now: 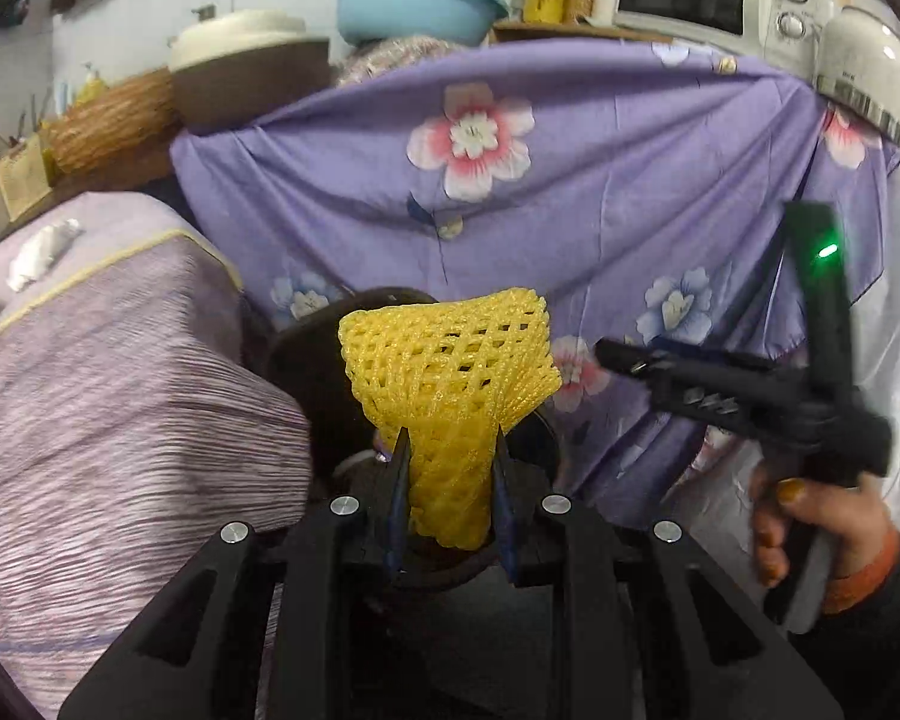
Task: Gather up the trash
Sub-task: 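Carry wipes pack and foam net over the bin and open the right tool, then open the left tool over the black bin to drop the yellow foam net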
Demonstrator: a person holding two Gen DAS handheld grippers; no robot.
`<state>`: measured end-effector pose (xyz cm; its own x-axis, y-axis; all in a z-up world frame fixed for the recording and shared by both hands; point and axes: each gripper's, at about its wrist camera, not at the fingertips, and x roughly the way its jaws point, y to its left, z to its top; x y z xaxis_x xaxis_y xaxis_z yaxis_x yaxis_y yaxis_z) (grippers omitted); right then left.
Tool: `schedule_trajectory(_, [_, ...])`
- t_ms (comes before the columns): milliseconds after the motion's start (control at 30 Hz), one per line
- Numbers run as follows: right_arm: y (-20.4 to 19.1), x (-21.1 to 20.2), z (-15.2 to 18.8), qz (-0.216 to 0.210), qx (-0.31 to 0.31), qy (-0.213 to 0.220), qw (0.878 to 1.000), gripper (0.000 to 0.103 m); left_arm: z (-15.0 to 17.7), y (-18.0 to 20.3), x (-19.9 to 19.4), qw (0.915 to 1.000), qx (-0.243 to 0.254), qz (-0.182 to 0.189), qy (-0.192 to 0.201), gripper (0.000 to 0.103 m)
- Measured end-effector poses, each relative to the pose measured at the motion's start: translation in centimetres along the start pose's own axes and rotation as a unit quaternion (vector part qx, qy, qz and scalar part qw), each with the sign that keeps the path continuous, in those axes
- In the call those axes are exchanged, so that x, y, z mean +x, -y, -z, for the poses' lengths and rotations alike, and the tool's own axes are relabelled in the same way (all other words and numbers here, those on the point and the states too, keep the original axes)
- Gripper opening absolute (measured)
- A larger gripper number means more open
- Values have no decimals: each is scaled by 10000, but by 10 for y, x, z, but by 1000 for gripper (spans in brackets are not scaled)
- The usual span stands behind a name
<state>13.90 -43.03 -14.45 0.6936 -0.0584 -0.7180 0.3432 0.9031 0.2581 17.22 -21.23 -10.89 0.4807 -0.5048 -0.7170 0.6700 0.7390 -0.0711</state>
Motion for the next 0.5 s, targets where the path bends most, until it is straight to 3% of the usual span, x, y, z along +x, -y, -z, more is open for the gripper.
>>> schedule_trajectory(167, [11, -20, -1, 104, 31, 139, 9998, 69, -2, -3, 34, 9995, -120, 103, -275, 24])
schedule_trajectory(500, [18, -39, -1, 287, -21, 321, 9991, 71, 3, 2, 92, 9971, -24, -31, -755, 24])
